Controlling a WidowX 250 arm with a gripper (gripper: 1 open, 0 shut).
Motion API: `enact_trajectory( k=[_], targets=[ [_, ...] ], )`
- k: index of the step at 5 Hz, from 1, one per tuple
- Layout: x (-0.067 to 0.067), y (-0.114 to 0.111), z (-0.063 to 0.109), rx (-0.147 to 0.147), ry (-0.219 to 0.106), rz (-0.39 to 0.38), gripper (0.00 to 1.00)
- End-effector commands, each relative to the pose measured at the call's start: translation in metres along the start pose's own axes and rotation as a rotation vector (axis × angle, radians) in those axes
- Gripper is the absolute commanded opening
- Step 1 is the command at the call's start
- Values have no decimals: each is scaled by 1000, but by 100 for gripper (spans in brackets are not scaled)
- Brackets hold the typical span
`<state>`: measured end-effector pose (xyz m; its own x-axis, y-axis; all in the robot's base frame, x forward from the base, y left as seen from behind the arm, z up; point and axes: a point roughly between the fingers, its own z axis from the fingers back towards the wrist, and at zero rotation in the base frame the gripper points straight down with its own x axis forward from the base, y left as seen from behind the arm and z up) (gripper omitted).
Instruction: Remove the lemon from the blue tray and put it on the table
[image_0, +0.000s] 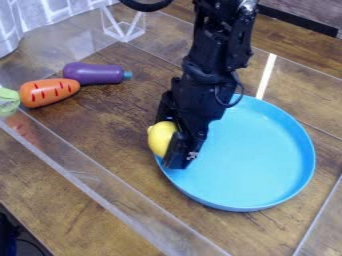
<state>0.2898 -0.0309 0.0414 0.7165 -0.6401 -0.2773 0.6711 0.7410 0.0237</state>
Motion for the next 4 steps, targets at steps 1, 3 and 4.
enact_trajectory(
  k=[1, 3, 4],
  targets=[
    [6, 3, 26, 55, -69, -6, 0],
    [5, 4, 26, 57, -57, -8, 0],
    [5, 4, 25, 58, -50, -9, 0]
  ],
)
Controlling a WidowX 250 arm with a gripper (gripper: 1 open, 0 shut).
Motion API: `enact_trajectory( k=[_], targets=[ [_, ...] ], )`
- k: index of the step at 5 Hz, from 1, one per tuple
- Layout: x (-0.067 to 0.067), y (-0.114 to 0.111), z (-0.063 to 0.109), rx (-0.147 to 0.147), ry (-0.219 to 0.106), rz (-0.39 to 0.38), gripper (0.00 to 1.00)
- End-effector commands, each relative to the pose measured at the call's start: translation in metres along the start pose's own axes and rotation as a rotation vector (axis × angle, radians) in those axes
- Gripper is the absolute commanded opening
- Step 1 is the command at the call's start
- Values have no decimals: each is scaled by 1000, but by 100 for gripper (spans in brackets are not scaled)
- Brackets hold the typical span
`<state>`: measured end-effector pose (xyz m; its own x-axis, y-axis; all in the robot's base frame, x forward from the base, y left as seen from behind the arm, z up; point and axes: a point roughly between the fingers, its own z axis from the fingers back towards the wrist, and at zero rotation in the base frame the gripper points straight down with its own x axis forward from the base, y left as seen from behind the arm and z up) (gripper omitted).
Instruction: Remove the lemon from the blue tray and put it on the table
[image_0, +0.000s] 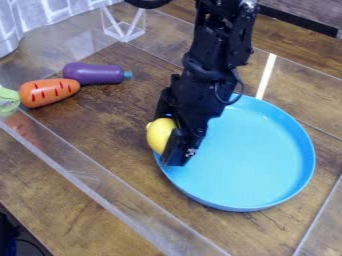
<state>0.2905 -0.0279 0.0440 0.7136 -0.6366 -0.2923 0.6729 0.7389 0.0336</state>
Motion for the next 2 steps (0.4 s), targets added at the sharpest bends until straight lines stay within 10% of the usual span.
enact_trajectory(
  k=[1, 2],
  targets=[
    [7, 2, 23, 50, -60, -8, 0],
    [4, 5, 23, 51, -49, -7, 0]
  ],
)
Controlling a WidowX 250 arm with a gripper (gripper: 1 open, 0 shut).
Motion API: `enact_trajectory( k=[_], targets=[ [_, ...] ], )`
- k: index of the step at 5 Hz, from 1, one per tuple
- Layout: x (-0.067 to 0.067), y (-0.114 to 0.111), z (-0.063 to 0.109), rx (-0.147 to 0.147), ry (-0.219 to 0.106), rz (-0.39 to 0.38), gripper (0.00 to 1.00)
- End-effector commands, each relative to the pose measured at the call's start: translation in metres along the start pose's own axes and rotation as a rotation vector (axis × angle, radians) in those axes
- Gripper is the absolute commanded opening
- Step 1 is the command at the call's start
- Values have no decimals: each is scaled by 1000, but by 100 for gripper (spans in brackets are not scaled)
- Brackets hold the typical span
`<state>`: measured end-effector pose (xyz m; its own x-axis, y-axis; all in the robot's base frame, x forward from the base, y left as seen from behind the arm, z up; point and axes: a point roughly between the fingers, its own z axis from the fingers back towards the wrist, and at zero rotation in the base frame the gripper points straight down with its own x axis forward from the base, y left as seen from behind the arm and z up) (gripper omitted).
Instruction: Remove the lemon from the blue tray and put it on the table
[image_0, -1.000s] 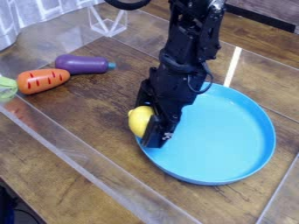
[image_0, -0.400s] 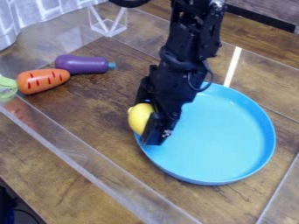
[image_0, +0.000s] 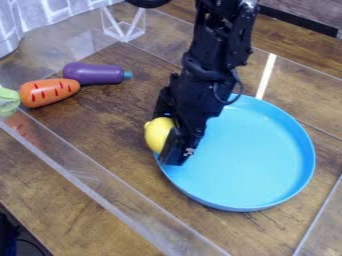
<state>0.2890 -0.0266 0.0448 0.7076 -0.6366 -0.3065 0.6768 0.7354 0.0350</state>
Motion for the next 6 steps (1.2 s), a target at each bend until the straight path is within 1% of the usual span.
enact_trajectory(
  k=[1, 4, 6],
  targets=[
    [3, 7, 22, 49, -54, 1, 0],
    [-5, 15, 18, 42, -26, 16, 0],
    [-15, 22, 19, 45, -1, 24, 0]
  ],
)
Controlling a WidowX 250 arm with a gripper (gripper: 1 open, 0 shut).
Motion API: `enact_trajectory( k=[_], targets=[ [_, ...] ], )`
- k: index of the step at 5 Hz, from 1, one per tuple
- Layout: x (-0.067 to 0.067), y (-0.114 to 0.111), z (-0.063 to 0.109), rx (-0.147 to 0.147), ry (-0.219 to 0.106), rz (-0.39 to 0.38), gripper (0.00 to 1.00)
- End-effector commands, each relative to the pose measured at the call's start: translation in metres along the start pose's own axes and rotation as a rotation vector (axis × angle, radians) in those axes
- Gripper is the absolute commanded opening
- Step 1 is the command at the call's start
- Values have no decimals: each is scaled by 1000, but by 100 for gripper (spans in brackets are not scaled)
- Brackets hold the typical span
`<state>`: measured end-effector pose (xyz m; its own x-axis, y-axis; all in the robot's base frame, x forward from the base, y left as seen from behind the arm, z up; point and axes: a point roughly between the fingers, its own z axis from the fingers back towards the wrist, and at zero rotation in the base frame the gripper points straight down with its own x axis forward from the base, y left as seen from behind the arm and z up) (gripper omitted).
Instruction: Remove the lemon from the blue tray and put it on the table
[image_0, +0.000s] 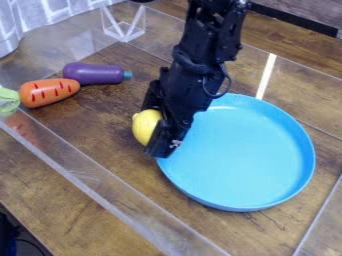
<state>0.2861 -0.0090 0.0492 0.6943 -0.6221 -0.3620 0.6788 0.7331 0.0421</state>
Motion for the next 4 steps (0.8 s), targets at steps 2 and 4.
enact_trajectory(
  k=[2, 4],
  targets=[
    [-14, 19, 21, 51, -25, 33, 0],
    [-26, 27, 22, 65, 4, 35, 0]
  ],
)
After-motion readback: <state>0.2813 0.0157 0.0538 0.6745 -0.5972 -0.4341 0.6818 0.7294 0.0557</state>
